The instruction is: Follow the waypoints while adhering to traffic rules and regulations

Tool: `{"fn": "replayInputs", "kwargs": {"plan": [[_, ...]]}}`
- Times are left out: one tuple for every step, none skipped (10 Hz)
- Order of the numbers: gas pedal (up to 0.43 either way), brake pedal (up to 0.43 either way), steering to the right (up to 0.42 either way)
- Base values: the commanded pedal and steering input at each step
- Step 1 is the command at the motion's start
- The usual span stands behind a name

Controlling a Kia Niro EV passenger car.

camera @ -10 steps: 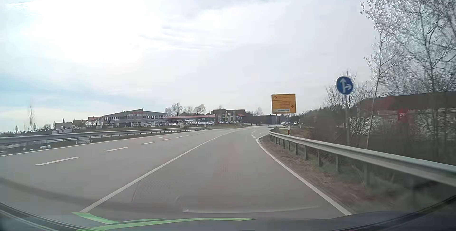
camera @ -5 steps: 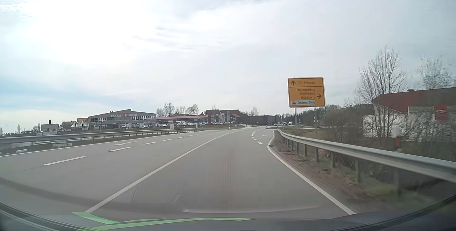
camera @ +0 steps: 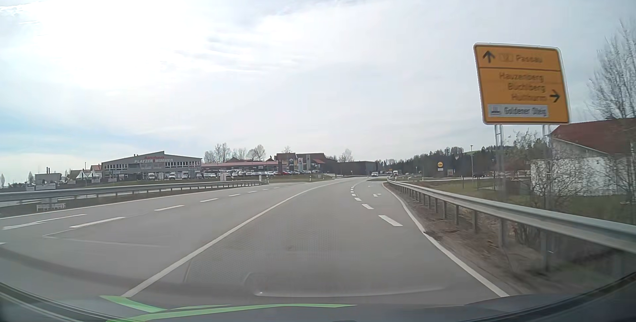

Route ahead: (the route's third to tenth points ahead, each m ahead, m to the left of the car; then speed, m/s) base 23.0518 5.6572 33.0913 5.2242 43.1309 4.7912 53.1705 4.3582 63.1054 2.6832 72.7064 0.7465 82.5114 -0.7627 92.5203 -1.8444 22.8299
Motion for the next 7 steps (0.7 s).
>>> {"fn": "replayInputs", "kwargs": {"plan": [[0.110, 0.000, 0.012], [0.110, 0.000, 0.012], [0.110, 0.000, 0.012], [0.110, 0.000, 0.012], [0.110, 0.000, 0.011], [0.110, 0.000, 0.011], [0.110, 0.000, 0.012]]}}
